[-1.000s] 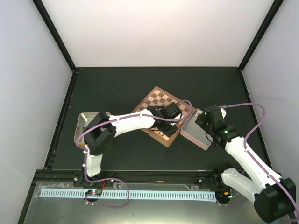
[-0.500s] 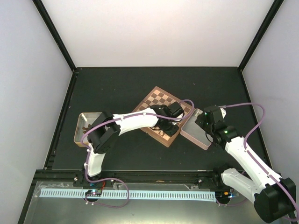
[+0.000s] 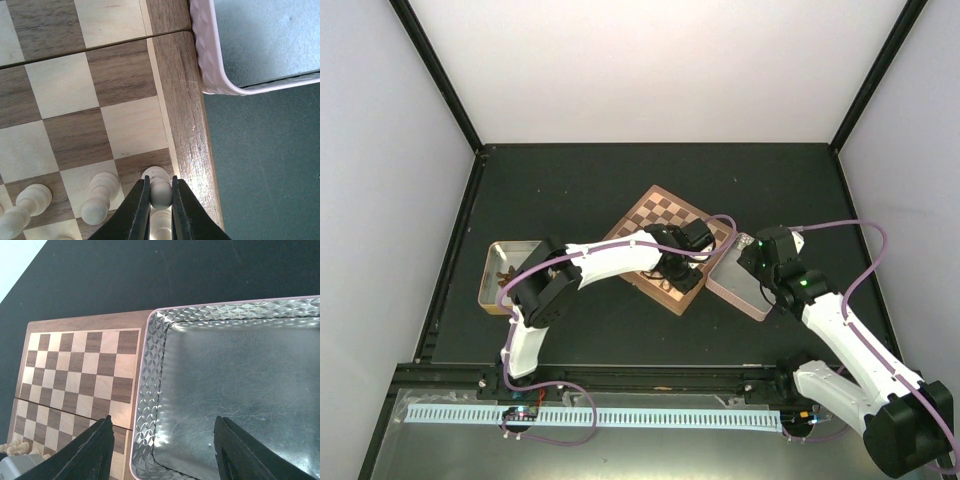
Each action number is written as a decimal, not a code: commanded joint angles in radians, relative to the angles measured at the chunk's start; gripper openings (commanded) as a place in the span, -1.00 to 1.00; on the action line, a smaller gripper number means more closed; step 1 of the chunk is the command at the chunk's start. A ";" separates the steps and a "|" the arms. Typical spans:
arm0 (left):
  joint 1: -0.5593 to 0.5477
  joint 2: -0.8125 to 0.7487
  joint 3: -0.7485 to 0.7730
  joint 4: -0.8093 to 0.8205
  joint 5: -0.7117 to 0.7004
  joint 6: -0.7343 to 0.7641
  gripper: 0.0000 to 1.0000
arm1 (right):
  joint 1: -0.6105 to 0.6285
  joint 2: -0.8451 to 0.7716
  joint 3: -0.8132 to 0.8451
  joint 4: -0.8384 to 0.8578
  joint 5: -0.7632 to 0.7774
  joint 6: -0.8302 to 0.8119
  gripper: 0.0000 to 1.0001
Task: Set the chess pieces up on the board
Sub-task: Place the chess piece on the chessboard, then reset both arms
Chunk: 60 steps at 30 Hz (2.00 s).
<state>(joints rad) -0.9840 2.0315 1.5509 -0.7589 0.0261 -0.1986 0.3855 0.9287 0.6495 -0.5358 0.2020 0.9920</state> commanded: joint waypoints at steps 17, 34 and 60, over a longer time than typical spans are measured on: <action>0.003 -0.057 0.060 -0.022 -0.016 -0.021 -0.36 | -0.008 -0.023 0.034 -0.027 0.018 -0.011 0.11; 0.167 -0.832 -0.435 0.309 -0.176 -0.139 0.96 | -0.009 -0.124 0.058 -0.027 -0.046 -0.260 0.37; 0.182 -1.766 -0.539 0.001 -0.490 -0.048 0.98 | -0.008 -0.591 0.361 -0.353 0.287 -0.500 1.00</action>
<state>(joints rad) -0.8059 0.2852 0.9588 -0.6895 -0.4103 -0.2893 0.3798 0.3855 1.0019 -0.8478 0.4313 0.5205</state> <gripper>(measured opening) 0.990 0.999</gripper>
